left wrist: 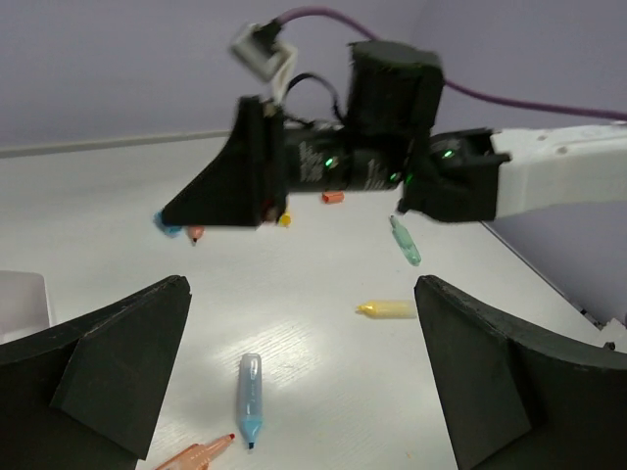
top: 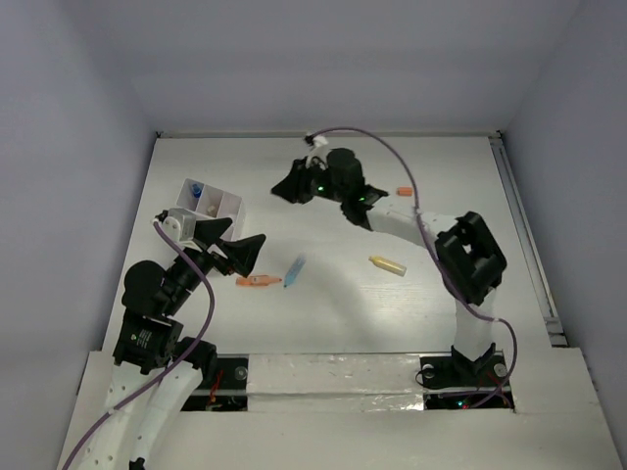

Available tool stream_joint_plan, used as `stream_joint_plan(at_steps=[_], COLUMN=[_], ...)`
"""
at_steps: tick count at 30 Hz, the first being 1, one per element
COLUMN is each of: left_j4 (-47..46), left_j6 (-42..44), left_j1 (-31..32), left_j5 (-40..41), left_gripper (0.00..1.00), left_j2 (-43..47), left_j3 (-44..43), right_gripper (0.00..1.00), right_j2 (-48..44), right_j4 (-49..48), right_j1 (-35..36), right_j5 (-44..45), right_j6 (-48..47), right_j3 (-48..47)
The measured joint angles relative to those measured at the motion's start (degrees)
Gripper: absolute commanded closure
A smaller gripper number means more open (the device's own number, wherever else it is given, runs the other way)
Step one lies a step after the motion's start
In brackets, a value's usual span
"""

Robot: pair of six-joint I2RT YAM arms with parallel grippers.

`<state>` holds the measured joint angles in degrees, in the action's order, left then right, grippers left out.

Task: Sort the stationery into containers
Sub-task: Place the stationery in the storage box, then pick up the pen from the center of the board.

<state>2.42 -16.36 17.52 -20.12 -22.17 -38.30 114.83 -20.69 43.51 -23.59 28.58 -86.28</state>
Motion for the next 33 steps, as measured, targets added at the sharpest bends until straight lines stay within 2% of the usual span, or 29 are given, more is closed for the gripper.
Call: stream_joint_plan(at_steps=[4, 12, 17, 22, 29, 33], left_j4=[0.0, 0.0, 0.0, 0.0, 0.0, 0.0], left_j6=[0.0, 0.0, 0.0, 0.0, 0.0, 0.0], left_j1=[0.0, 0.0, 0.3, 0.4, 0.9, 1.2], left_j5=[0.2, 0.4, 0.5, 0.5, 0.7, 0.7], left_gripper=[0.01, 0.01, 0.01, 0.01, 0.01, 0.01], left_j2=[-0.2, -2.0, -2.9, -3.5, -4.1, -4.8], left_j3=[0.0, 0.0, 0.0, 0.0, 0.0, 0.0], right_gripper=[0.71, 0.67, 0.52, 0.42, 0.41, 0.38], right_j2=[-9.7, -22.3, -25.1, -24.7, -21.7, -24.3], right_j4=[6.4, 19.6, 25.7, 30.4, 35.7, 39.2], right_j1=[-9.8, -15.8, -21.9, -25.6, -25.4, -25.3], right_j5=[8.2, 24.1, 31.3, 33.9, 31.9, 28.0], right_j6=[-3.0, -7.8, -9.3, -10.1, -11.2, -12.6], right_j3=[7.9, 18.9, 20.5, 20.5, 20.5, 23.6])
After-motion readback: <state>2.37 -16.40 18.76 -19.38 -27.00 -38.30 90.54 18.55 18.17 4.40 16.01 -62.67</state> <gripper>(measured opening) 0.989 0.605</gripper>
